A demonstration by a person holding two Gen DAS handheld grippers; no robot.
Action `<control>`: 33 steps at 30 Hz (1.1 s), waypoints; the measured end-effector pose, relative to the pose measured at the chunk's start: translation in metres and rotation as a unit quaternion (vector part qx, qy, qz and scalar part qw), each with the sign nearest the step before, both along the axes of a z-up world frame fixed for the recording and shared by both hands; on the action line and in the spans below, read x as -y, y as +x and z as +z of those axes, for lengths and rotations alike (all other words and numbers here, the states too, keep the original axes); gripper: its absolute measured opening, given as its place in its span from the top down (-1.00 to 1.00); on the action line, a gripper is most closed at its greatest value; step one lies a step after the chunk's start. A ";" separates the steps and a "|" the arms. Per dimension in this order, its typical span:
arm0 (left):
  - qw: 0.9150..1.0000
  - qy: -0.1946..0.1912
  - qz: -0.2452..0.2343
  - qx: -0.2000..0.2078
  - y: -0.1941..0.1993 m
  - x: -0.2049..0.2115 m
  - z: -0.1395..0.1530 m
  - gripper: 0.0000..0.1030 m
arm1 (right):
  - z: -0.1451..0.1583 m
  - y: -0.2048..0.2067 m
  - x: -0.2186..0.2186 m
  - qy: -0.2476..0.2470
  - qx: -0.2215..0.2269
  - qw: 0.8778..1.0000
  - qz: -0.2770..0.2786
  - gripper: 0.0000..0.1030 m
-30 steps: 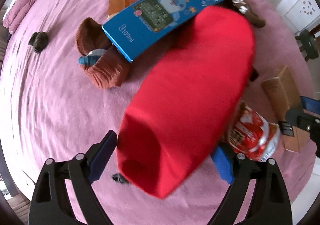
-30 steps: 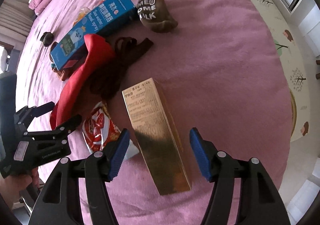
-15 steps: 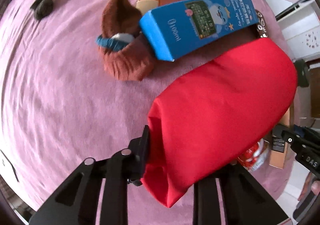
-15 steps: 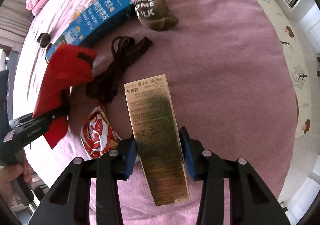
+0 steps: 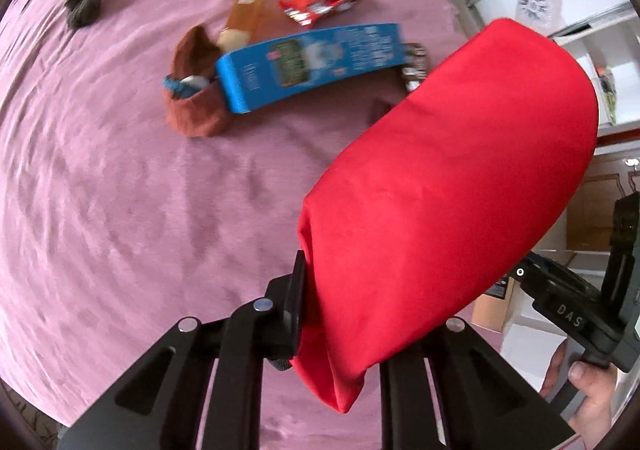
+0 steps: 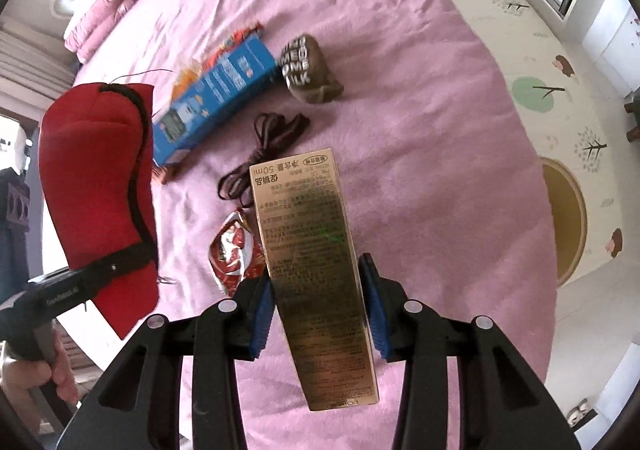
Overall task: Collect trash
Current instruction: 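Carry the red bag and tan box to the yellow bin and release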
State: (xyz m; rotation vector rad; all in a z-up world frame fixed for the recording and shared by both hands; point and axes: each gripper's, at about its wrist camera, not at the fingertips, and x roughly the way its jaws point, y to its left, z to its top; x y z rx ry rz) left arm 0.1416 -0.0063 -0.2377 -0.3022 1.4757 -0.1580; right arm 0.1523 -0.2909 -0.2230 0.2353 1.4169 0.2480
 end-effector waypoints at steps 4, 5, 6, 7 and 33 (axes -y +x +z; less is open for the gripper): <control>1.000 -0.003 -0.020 0.014 -0.006 0.036 0.018 0.72 | 0.020 -0.002 0.012 0.008 0.017 1.000 -0.007 0.24; 1.000 -0.005 -0.026 0.016 -0.006 0.045 0.022 0.72 | 0.027 -0.002 0.017 0.010 0.022 1.000 -0.010 0.24; 0.999 -0.005 -0.032 0.017 -0.004 0.061 0.026 0.72 | 0.032 -0.003 0.021 0.012 0.026 1.000 -0.012 0.24; 0.999 -0.005 -0.038 0.019 -0.003 0.070 0.029 0.72 | 0.037 -0.005 0.025 0.015 0.030 0.999 -0.015 0.24; 0.981 -0.040 -0.189 -0.017 0.040 0.340 0.004 0.72 | 0.048 -0.038 0.252 0.021 0.045 0.981 -0.189 0.24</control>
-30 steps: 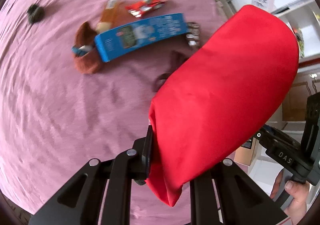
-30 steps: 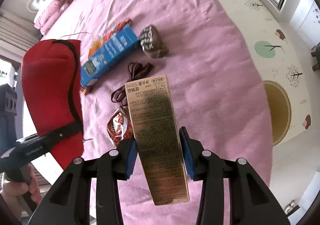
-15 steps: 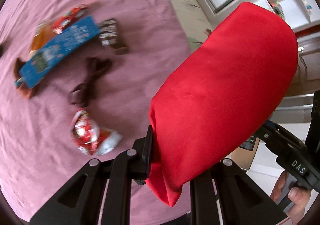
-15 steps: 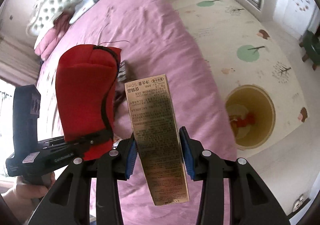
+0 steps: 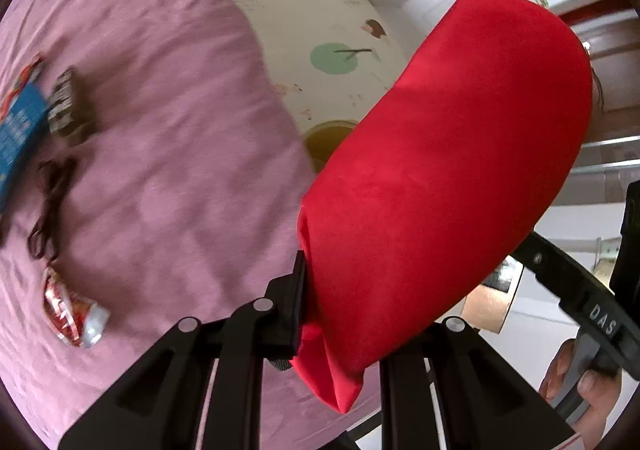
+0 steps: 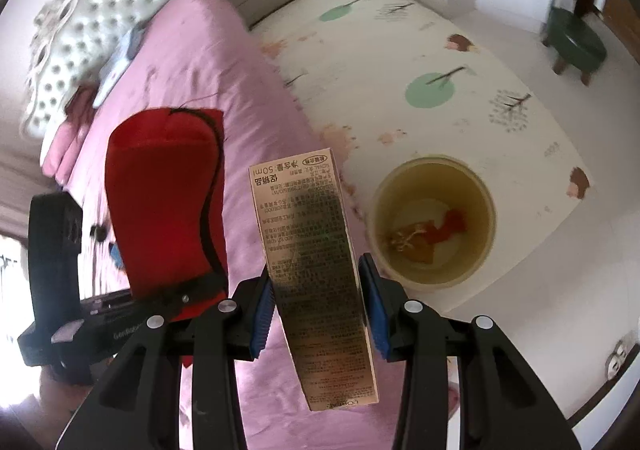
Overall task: Collect trash
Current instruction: 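Carry the red bag and tan box to the yellow bin and release, then return both tools to the bed and approach the red snack wrapper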
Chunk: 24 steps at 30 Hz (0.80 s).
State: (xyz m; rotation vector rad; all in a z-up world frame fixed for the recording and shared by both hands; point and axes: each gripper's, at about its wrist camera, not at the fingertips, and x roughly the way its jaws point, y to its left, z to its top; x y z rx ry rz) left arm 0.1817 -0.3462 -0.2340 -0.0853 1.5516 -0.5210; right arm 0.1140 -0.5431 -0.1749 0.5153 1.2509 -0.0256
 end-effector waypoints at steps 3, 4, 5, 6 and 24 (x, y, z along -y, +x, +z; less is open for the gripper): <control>1.000 0.002 -0.019 -0.004 0.002 0.028 -0.008 0.72 | -0.004 -0.003 0.026 0.000 0.000 1.000 -0.023 0.24; 1.000 0.004 -0.028 -0.006 0.002 0.040 -0.011 0.72 | -0.006 -0.004 0.034 0.000 0.000 1.000 -0.030 0.24; 0.999 0.006 -0.033 -0.007 0.002 0.048 -0.014 0.72 | -0.007 -0.004 0.040 0.000 -0.001 0.999 -0.035 0.24; 0.999 0.006 -0.039 -0.008 0.002 0.055 -0.018 0.72 | -0.008 -0.004 0.047 0.000 0.000 0.999 -0.040 0.24; 0.997 -0.009 -0.075 -0.006 0.020 0.140 -0.040 -0.62 | -0.024 -0.019 0.132 -0.003 0.003 0.993 -0.120 -0.16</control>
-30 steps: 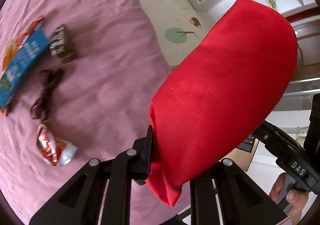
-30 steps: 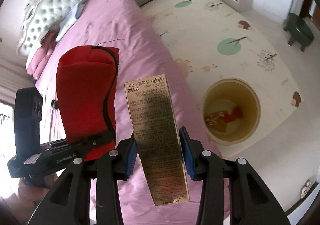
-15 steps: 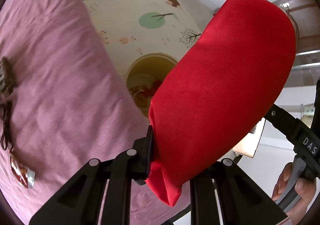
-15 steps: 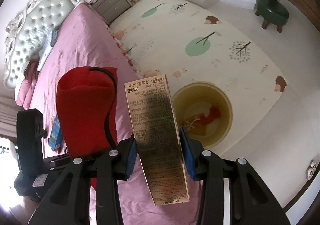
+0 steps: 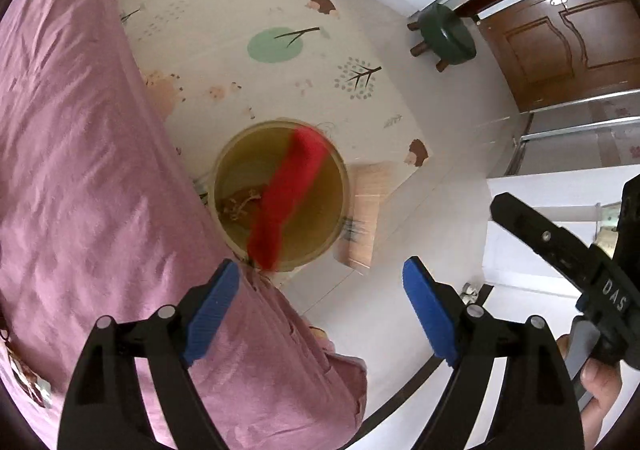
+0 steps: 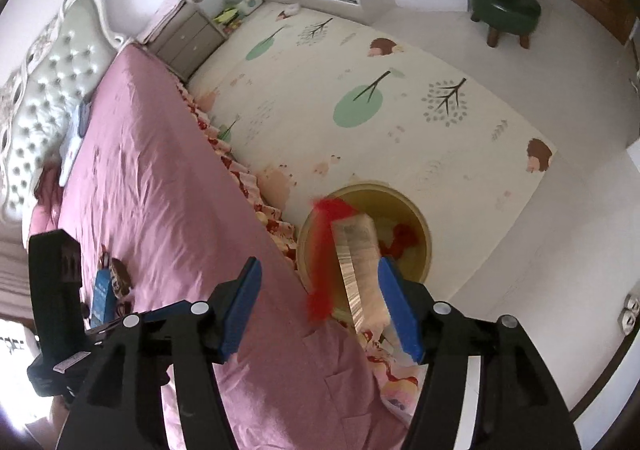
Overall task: Collect trash
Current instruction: 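Return both tools to the bed and approach the red snack wrapper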
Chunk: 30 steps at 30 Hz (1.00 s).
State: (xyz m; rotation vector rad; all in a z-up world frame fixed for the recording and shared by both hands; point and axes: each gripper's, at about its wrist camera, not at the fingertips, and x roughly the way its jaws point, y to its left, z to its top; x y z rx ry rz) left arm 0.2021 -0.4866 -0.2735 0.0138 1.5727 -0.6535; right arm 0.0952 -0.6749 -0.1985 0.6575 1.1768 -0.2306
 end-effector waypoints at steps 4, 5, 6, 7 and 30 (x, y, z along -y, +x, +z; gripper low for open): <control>1.000 0.012 -0.005 0.010 -0.001 -0.007 0.004 -0.62 | 0.000 0.000 -0.004 0.004 0.000 1.000 0.006 -0.16; 1.000 0.015 -0.004 0.012 -0.002 -0.012 0.006 -0.62 | -0.001 0.001 -0.006 0.006 0.000 1.000 0.009 -0.16; 1.000 0.017 -0.003 0.013 -0.004 -0.014 0.009 -0.62 | -0.001 0.002 -0.009 0.009 0.000 1.000 0.013 -0.16; 1.000 0.018 -0.003 0.016 -0.004 -0.017 0.011 -0.62 | -0.001 0.003 -0.013 0.011 0.000 1.000 0.017 -0.16; 0.990 0.037 0.126 0.048 -0.021 -0.184 0.048 -0.62 | 0.017 0.043 -0.181 0.040 0.006 0.982 0.184 -0.16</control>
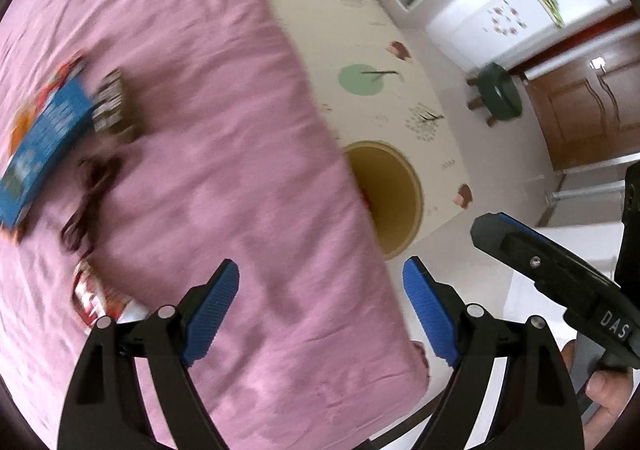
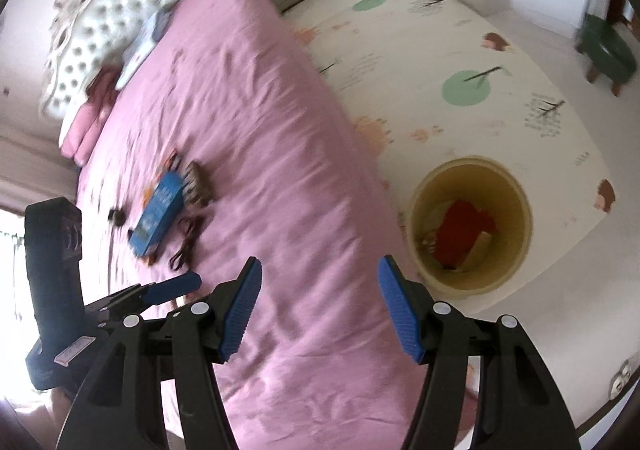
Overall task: Collect trash
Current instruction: 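Return both tools to the bed and approach the red snack wrapper, then grasp the red snack wrapper with the left gripper while the right grasps the brown cord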
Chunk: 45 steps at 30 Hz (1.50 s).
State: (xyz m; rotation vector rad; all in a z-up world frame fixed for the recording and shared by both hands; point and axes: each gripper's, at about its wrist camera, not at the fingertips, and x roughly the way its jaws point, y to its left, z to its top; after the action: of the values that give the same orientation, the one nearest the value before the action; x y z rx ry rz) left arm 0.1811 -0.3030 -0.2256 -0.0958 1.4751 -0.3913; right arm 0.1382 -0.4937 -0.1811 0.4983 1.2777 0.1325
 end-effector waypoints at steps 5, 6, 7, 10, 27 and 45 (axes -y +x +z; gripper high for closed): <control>0.999 0.016 0.050 -0.006 -0.011 -0.056 -0.008 -0.62 | -0.004 0.005 -0.050 0.009 -0.007 0.999 0.047 -0.16; 0.998 0.019 0.060 -0.008 -0.014 -0.066 -0.009 -0.62 | -0.005 0.006 -0.061 0.010 -0.009 0.998 0.058 -0.16; 0.997 0.021 0.070 -0.011 -0.016 -0.075 -0.012 -0.62 | -0.006 0.007 -0.069 0.010 -0.011 0.998 0.067 -0.16; 0.994 0.030 0.100 -0.018 -0.022 -0.105 -0.019 -0.62 | -0.012 0.008 -0.095 0.011 -0.017 0.995 0.098 -0.16; 0.974 0.054 0.208 -0.071 -0.035 -0.184 -0.082 -0.67 | -0.042 0.020 -0.163 0.004 -0.042 0.983 0.178 -0.16; 0.957 0.067 0.261 -0.110 -0.004 -0.212 -0.129 0.08 | -0.069 0.038 -0.189 0.007 -0.070 0.980 0.187 -0.16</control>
State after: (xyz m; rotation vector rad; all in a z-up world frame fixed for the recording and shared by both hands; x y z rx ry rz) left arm 0.1776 -0.0907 -0.3548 -0.4218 1.6233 0.1558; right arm 0.1766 -0.3049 -0.2505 0.2779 1.5001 0.4295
